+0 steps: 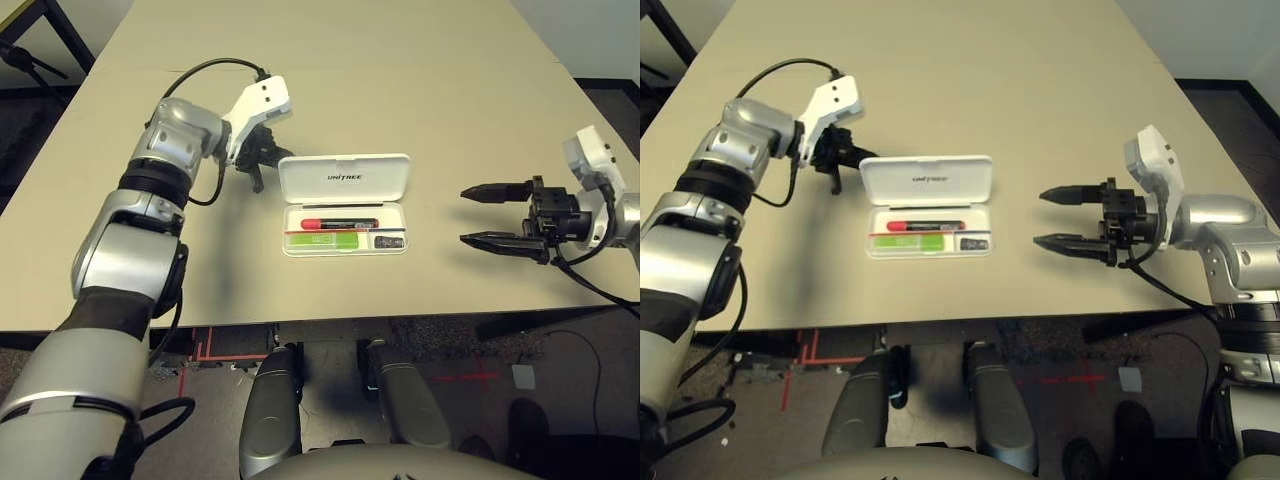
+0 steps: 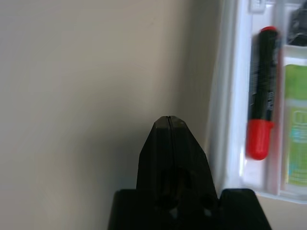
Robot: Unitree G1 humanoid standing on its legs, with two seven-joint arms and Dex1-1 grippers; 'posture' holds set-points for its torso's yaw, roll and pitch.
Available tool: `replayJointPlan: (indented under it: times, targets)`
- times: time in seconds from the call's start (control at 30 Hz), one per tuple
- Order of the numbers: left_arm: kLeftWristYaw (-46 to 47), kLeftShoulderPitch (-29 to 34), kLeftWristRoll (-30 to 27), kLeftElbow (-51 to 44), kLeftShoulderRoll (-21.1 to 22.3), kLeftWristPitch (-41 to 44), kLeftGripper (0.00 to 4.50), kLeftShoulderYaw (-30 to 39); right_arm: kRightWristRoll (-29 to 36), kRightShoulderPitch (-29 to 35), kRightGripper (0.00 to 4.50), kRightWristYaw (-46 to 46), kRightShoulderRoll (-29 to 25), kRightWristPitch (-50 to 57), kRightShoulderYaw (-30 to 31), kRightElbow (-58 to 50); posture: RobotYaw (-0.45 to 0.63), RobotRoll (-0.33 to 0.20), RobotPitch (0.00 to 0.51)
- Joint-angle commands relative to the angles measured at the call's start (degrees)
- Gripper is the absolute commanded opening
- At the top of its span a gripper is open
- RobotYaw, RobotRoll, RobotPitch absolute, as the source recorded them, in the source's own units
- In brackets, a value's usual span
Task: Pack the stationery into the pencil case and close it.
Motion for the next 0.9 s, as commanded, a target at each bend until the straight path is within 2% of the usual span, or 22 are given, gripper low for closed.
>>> replayJointPlan:
  times: [0.03, 0.17, 0.4, 0.5, 0.7, 0.9]
  targets:
    - [-4.82, -0.78, 0.92, -1.71, -0.44, 0.02, 0.04, -0.83, 0.75, 1.12, 4.5, -0.32, -0.9, -0.02, -1.21, -1.24, -0.09, 0.0, 0.193]
    - [-7.86, 1.54, 0.63, -8.26, -0.7, 2.28, 0.04, -1.44, 0.68, 0.72, 4.5, -0.2, -0.95, -0.25, -0.93, -0.57, -0.08, 0.0, 0.192]
    - [-10.81, 10.91, -1.32, -30.3, -0.74, 12.22, 0.04, -3.51, 0.39, -0.13, 4.5, 0.43, -0.6, -0.92, -0.27, 0.67, -0.06, 0.0, 0.189]
    - [-9.6, 13.71, -1.59, -36.24, -1.17, 15.71, 0.04, -4.35, 0.3, -0.61, 4.5, 0.47, -0.4, -1.08, 0.1, 0.9, -0.06, 0.0, 0.188]
    - [-6.81, 18.09, -1.34, -43.9, -2.89, 20.78, 0.04, -6.85, 0.33, -0.7, 4.5, 0.47, -0.17, -1.22, 0.21, 0.84, -0.06, 0.0, 0.191]
    - [-4.28, 18.98, -1.06, -45.17, -3.84, 24.3, 0.04, -8.46, 0.28, -0.55, 4.5, 0.0, 0.4, -1.26, 0.41, 0.43, -0.06, 0.0, 0.192]
